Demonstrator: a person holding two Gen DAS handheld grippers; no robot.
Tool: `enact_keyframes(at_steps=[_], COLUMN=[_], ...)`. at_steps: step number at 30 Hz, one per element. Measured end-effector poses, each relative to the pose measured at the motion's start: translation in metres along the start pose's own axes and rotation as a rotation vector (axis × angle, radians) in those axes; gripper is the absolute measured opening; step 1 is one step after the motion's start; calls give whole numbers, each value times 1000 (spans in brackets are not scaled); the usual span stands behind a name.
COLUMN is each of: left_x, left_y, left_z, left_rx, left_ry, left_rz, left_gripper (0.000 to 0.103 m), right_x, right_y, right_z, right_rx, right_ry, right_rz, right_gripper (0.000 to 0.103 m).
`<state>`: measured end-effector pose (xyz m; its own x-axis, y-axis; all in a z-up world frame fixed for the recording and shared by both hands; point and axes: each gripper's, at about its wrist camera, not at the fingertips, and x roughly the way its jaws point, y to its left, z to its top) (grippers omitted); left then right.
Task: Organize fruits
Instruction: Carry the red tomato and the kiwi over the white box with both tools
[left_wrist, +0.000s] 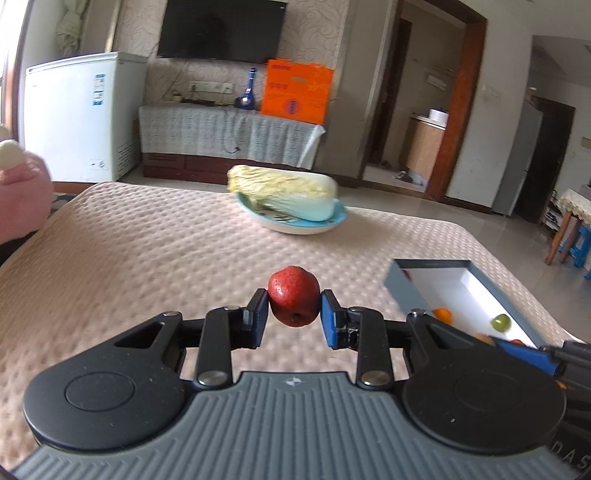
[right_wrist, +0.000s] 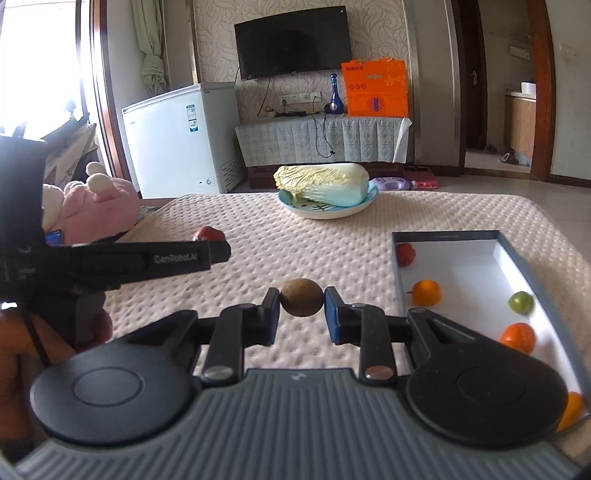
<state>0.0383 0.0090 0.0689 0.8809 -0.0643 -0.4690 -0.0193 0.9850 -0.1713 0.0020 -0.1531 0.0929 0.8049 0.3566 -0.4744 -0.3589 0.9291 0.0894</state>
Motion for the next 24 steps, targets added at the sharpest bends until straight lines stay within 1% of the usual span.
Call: enact_keyframes(at_steps=[3, 9, 13, 19, 24], left_x=[3, 13, 21, 29, 33], left_y=[-18, -50, -70, -93, -109], left_z=[-2, -6, -7, -9, -11], left_rx=[28, 45, 61, 89, 128], left_ry=[0, 14, 19, 23, 17], left_rz=[-22, -77, -118, -161, -179], left_gripper=[35, 35, 35, 35, 35], right_x=[-11, -23, -29, -37, -43], right_y=[-14, -46, -63, -84, -100], right_z=[0, -4, -5, -10, -13], right_rx=[5, 36, 68, 103, 120], right_ry=[-12, -17, -20, -22, -21], right_rz=[-22, -70, -82, -110, -131], right_gripper=[29, 29, 29, 29, 29])
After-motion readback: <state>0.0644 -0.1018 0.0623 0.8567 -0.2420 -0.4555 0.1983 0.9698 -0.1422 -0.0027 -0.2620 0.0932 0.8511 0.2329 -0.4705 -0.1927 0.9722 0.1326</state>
